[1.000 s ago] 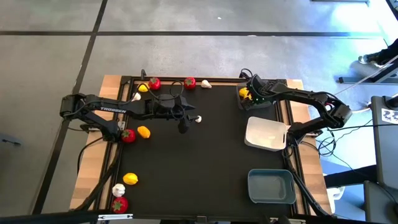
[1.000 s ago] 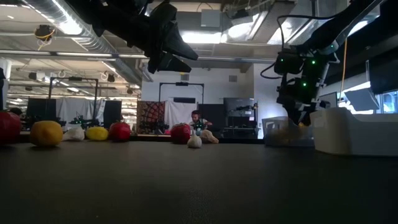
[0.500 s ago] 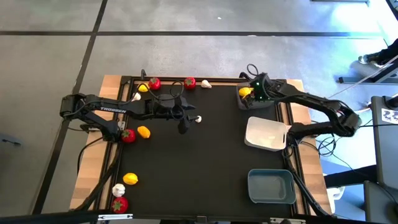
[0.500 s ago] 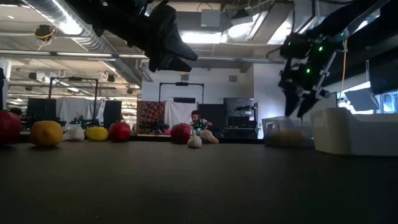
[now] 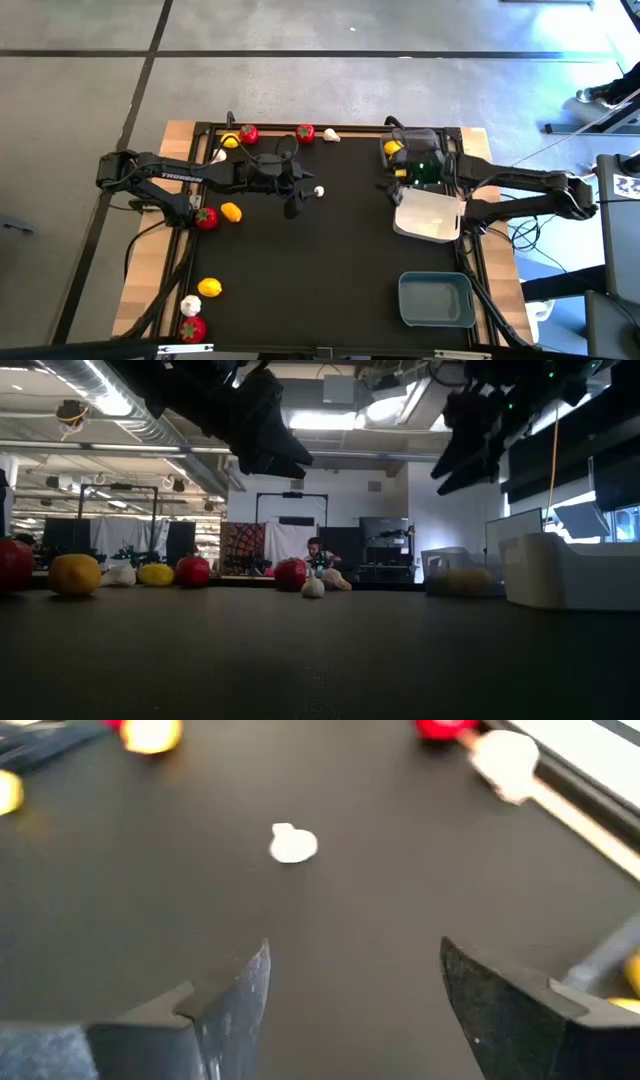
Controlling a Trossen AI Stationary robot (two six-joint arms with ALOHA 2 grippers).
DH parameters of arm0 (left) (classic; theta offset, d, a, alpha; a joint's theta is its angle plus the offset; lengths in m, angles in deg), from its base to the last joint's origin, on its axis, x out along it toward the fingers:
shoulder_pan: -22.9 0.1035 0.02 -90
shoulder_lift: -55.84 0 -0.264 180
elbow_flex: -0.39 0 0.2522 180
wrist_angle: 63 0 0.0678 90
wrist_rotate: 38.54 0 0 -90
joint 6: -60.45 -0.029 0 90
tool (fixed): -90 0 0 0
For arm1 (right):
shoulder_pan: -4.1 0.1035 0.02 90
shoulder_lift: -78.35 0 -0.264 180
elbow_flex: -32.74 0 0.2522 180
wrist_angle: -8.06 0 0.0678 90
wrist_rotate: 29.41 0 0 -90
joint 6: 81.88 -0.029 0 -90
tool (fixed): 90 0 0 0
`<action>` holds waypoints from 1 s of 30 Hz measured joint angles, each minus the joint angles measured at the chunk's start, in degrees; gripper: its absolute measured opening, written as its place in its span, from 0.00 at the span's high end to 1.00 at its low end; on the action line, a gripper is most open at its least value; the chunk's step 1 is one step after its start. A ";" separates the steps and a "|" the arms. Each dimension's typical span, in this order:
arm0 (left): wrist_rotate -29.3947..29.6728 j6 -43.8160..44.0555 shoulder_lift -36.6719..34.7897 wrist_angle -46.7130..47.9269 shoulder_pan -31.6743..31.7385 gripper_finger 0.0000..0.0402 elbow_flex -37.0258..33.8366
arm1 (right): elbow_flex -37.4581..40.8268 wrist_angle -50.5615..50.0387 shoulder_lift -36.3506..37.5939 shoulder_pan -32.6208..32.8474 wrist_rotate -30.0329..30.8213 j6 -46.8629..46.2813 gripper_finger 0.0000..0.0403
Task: Sort produce into baskets
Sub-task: Put the garlic into the white bin
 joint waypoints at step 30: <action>-4.13 0.98 16.75 -0.59 -0.33 0.35 0.00 | -0.02 17.52 -15.75 27.69 6.60 -4.46 0.28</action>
